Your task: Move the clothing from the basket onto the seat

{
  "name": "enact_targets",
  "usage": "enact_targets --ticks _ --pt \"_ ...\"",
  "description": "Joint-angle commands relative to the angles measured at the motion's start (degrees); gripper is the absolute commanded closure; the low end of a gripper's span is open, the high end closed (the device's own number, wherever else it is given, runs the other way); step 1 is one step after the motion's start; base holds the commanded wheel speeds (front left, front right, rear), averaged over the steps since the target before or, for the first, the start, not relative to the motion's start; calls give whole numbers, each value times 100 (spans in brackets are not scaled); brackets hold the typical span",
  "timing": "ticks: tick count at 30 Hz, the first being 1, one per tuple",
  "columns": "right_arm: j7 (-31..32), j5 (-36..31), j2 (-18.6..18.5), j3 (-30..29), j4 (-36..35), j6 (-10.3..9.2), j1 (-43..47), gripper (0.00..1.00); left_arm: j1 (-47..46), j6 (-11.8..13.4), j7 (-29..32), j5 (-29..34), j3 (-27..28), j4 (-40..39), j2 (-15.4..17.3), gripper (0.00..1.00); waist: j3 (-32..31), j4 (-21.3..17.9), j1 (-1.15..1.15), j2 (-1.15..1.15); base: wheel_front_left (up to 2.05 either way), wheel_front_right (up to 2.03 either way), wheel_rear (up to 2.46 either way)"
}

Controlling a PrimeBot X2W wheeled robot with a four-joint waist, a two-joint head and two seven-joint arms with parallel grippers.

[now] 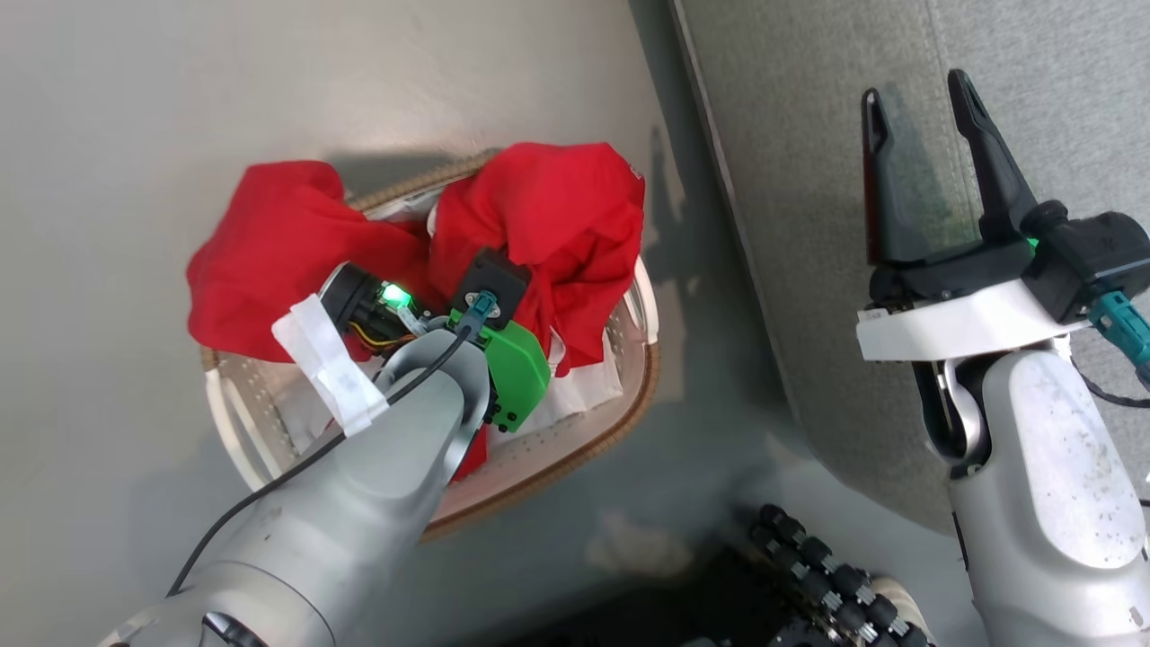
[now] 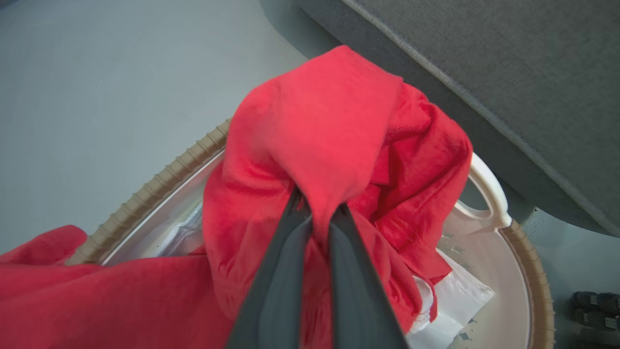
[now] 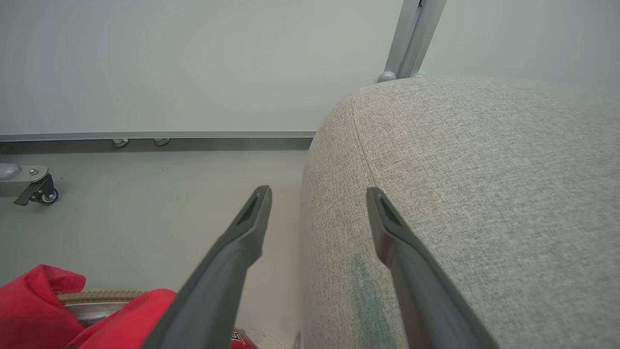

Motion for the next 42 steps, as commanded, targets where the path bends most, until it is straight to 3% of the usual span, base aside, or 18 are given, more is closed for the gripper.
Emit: enact_targets --ticks 1,9,27,34,42 --pt "-13 -67 -20 -49 43 -4 130 0 84 2 -63 -59 -28 -33 31 100 -352 180 0 0 0 0 0" --pt "-13 -367 -22 -262 198 -4 475 0 157 -12 -147 150 2 -468 42 100 -1342 546 0 0 0 0 0" --pt "-12 -801 -23 -192 636 -4 1670 0 412 -223 -143 820 432 -2029 635 100 -3930 1093 0 0 0 0 0" --pt "-12 -848 -22 43 722 -4 2004 0 59 -342 -90 910 493 -2350 928 100 -4533 1177 0 0 0 0 0" --pt "-12 -769 -22 350 781 -4 2003 0 -364 -446 220 958 485 -2812 1141 100 -4775 1289 0 0 0 0 0"
